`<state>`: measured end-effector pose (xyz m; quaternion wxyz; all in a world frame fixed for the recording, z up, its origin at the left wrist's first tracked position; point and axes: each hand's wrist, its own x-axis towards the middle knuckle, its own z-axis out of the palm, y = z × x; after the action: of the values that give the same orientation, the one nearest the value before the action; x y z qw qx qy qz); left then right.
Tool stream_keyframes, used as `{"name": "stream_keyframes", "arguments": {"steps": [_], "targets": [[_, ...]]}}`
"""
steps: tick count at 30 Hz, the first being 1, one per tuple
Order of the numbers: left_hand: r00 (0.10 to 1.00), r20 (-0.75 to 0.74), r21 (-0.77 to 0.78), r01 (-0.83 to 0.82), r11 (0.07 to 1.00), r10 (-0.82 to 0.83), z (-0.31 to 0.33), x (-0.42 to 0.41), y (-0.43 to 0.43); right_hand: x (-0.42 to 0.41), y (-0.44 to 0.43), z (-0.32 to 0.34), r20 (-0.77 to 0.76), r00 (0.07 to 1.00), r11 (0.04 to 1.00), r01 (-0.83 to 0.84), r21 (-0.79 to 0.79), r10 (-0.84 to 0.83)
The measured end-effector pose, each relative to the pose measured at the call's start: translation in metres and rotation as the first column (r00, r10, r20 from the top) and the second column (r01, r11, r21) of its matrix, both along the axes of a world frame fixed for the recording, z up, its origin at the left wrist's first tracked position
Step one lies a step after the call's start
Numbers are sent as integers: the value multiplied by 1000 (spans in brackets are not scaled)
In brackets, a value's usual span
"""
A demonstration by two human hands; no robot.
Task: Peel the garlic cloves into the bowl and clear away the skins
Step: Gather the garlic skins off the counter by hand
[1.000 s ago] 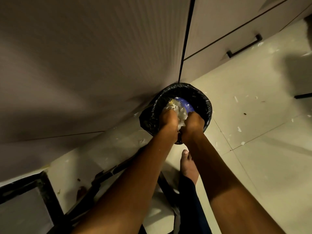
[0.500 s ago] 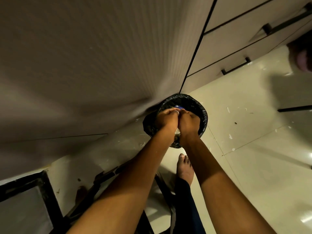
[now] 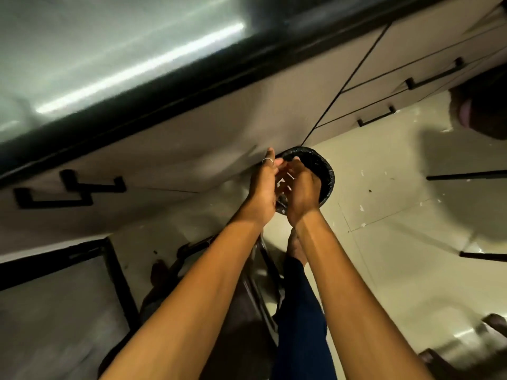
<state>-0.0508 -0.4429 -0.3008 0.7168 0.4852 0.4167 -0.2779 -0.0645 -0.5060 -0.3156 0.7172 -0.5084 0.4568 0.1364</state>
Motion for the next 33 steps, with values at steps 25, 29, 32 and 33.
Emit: {"name": "stream_keyframes", "arguments": {"steps": [25, 29, 32, 33], "targets": [[796, 291, -228, -481, 846, 531, 317, -103, 246, -68, 241, 330, 340, 900, 947, -314, 66, 274], [761, 314, -270, -502, 822, 568, 335, -95, 294, -57, 297, 347, 382, 884, 947, -316, 62, 270], [751, 342, -267, -499, 824, 566, 340, -93, 327, -55, 330, 358, 415, 872, 941, -326, 94, 261], [755, 348, -259, -492, 831, 556, 343, -91, 336, -54, 337, 361, 429, 862, 937, -338, 87, 271]]}}
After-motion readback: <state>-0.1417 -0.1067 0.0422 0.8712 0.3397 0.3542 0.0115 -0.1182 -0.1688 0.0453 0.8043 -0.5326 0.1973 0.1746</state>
